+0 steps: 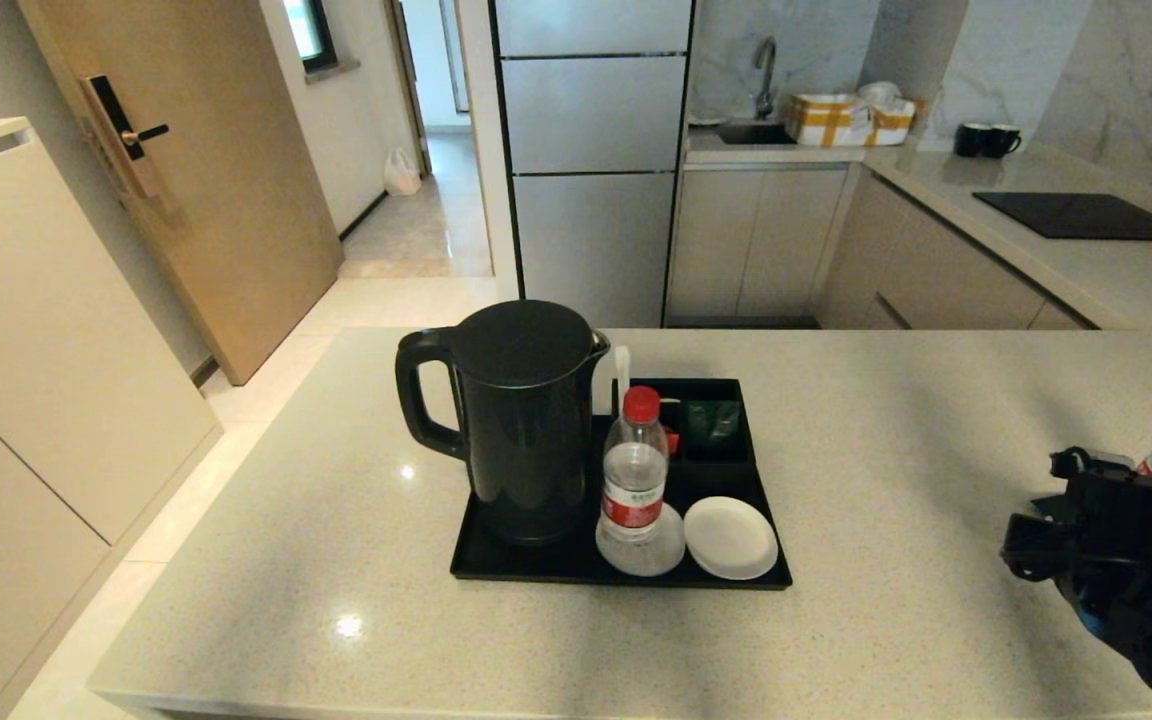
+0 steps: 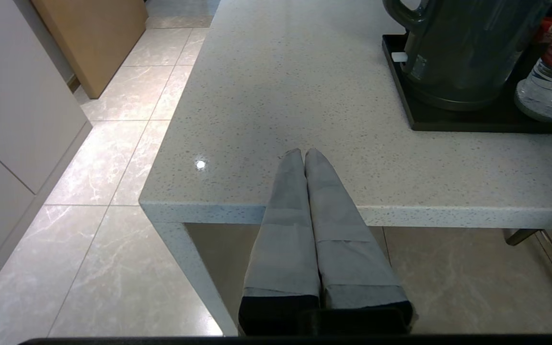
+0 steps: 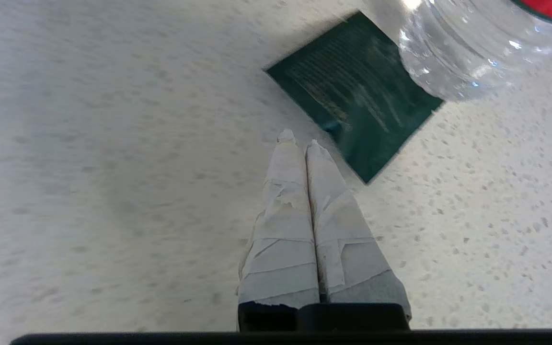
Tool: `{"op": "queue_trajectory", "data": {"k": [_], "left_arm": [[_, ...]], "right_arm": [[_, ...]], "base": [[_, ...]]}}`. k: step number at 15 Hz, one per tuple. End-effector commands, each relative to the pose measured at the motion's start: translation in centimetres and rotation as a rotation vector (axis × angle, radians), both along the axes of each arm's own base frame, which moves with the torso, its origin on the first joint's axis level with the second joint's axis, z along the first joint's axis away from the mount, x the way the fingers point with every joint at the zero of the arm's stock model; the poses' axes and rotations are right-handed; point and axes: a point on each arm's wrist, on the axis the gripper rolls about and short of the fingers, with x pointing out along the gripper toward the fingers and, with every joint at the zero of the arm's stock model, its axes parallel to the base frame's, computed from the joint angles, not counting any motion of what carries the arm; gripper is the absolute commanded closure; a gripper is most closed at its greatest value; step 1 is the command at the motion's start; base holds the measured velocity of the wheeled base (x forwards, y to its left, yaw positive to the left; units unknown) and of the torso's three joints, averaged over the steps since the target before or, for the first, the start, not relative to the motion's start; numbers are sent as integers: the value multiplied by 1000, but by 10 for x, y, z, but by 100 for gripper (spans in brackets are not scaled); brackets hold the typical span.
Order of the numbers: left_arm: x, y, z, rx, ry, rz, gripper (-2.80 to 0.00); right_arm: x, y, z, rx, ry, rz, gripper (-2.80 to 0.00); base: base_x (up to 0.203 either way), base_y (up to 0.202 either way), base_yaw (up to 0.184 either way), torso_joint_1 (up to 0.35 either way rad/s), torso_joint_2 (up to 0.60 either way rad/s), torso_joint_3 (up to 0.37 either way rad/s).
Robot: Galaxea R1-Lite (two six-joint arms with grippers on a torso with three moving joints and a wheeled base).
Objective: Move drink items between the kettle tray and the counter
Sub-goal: Return the tea bag to its original position
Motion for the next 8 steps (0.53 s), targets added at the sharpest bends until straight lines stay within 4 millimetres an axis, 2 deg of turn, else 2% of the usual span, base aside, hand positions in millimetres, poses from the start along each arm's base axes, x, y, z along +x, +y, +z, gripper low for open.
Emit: {"op": "queue_trajectory", "data": {"k": [1,5,6,8], "left_arm": [[0,0,0,0,3,0,0],[0,0,0,0,3,0,0],[0,0,0,0,3,0,0],[0,0,0,0,3,0,0]], "right_arm": [[1,-2,-2,-2,-1,-8,0],[6,-5,-5,-1,-5,-16,0],[7,-5,-4,-1,-10,-16,-280],[7,-5,-5,-2,-8,-14,-280]], "base": [[0,0,0,0,0,0],[0,0,0,0,0,0],[0,0,0,0,0,0],[0,0,0,0,0,0]]}}
